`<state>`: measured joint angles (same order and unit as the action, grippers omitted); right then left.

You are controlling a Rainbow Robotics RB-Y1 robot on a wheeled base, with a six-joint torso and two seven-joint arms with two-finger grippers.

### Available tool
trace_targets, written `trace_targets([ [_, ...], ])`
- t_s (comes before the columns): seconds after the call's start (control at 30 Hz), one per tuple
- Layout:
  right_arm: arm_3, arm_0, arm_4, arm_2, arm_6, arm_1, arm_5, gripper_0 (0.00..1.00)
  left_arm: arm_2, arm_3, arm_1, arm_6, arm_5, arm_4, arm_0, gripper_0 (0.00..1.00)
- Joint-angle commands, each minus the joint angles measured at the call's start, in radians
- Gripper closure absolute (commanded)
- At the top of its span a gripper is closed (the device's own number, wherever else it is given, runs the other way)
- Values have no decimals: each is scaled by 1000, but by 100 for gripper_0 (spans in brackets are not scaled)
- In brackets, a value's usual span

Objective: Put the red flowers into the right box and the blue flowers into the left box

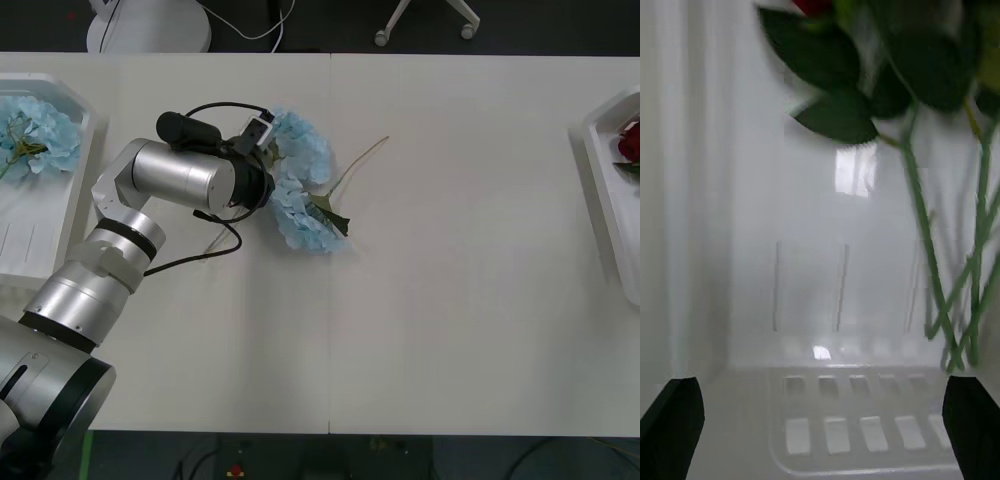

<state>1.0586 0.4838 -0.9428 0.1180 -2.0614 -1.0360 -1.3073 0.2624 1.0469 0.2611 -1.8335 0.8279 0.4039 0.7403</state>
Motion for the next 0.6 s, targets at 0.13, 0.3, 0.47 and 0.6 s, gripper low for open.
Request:
trace_targets([
  [0.13, 135, 29, -335, 11, -220, -68, -18, 8, 15, 10, -20, 49, -15, -5, 2, 100],
  [0.3, 227, 29, -513, -57, -439, -78, -18, 8, 14, 10, -19, 53, -15, 0, 2, 100],
  [0.47, 319, 29, -593, -96, -546, -81, -18, 8, -17, 30, -13, 51, -1, 12, 2, 100],
  [0.6, 413, 27, -679, -120, -644, -79, -27, 8, -140, 214, 38, 49, 215, 53, 1, 100],
])
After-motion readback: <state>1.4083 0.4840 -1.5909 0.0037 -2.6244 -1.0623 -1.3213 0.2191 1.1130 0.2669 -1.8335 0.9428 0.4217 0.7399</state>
